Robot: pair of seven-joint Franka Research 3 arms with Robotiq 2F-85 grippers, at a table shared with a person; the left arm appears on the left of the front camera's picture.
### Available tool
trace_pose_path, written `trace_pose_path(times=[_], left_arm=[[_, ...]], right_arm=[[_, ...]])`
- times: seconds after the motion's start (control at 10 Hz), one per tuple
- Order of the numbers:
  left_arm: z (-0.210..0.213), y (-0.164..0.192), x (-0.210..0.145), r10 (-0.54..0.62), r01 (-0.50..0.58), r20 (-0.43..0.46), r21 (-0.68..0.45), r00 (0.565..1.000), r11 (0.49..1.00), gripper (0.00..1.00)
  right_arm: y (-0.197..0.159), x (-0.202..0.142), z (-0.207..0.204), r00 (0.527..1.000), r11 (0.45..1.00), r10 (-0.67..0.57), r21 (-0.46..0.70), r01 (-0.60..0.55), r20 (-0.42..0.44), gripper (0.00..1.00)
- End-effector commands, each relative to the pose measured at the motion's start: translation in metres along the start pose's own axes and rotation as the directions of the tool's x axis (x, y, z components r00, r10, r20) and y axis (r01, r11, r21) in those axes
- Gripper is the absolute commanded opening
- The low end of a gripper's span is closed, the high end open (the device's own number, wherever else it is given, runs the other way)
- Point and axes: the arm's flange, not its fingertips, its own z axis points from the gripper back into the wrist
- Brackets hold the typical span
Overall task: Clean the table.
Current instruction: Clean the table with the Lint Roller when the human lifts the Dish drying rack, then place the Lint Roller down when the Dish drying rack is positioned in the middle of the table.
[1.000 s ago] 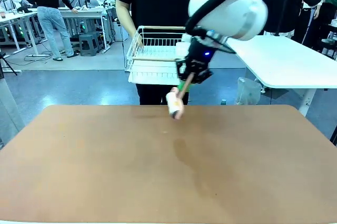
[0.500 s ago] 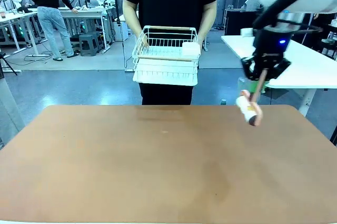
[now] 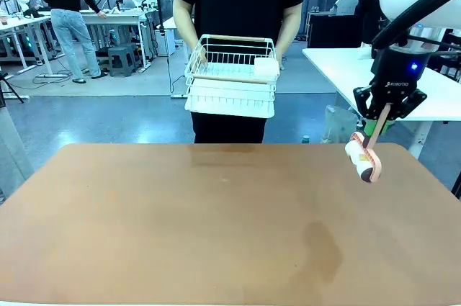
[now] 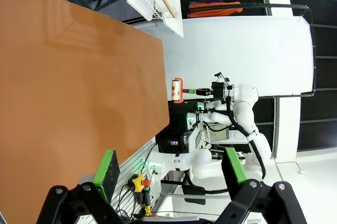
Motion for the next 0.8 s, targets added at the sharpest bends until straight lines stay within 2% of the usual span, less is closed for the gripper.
trace_pose_path(times=[0.0,0.7], left_arm=[[0.0029,-0.0022,-0.0019,-0.007,0.007,0.008,-0.027,1.000,1.000,1.00],[0.0029,-0.0022,-0.0019,-0.007,0.007,0.008,-0.027,1.000,1.000,1.00]], right_arm=[[0.0017,-0.0039,0.0114,1.000,1.000,0.003,-0.002,-0.003,0.015,0.21],[0.0017,-0.0039,0.0114,1.000,1.000,0.003,-0.002,-0.003,0.015,0.21]])
